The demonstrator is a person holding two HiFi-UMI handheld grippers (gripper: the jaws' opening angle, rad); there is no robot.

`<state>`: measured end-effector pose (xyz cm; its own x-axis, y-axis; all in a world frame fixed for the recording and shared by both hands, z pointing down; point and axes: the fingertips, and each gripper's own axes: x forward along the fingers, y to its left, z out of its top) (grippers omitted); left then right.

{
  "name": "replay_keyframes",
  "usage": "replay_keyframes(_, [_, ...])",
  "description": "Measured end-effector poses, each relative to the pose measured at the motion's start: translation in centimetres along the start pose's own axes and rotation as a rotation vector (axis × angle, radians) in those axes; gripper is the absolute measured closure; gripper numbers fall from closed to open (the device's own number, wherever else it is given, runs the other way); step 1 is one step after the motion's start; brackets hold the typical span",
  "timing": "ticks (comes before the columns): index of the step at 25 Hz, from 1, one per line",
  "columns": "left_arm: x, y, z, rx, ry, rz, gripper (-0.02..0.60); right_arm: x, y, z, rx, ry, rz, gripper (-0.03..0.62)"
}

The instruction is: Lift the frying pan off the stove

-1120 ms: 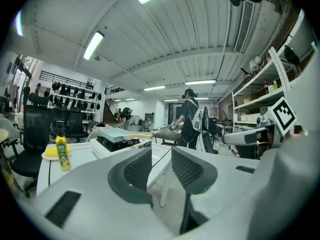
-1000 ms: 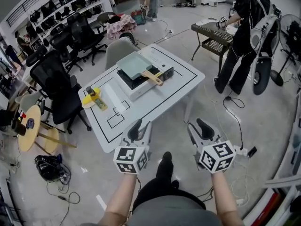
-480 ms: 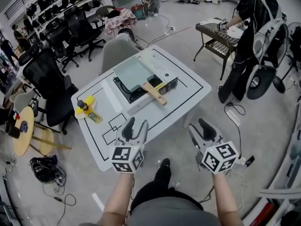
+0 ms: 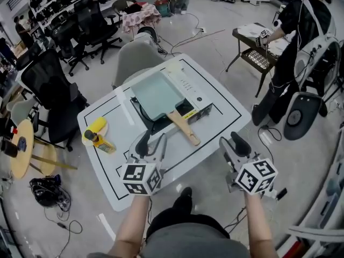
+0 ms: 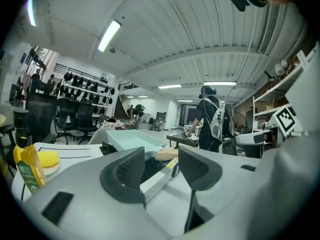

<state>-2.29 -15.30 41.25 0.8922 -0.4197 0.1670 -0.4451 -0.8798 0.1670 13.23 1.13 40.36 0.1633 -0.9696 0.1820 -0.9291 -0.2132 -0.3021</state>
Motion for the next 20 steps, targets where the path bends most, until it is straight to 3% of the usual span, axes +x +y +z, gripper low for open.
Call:
replay_keyframes(12, [1.8, 3.3, 0.9, -0.053, -0.001, 0.081, 0.383, 5.9, -0.9, 2.1, 0.039, 0.051, 0.120, 0.398])
replay_keyframes(20, [1.7, 4.5, 1.4, -0.081, -0.021, 0.222, 0.383, 11.6, -0.1, 2.6, 0.052, 0.134, 0.335, 0.402])
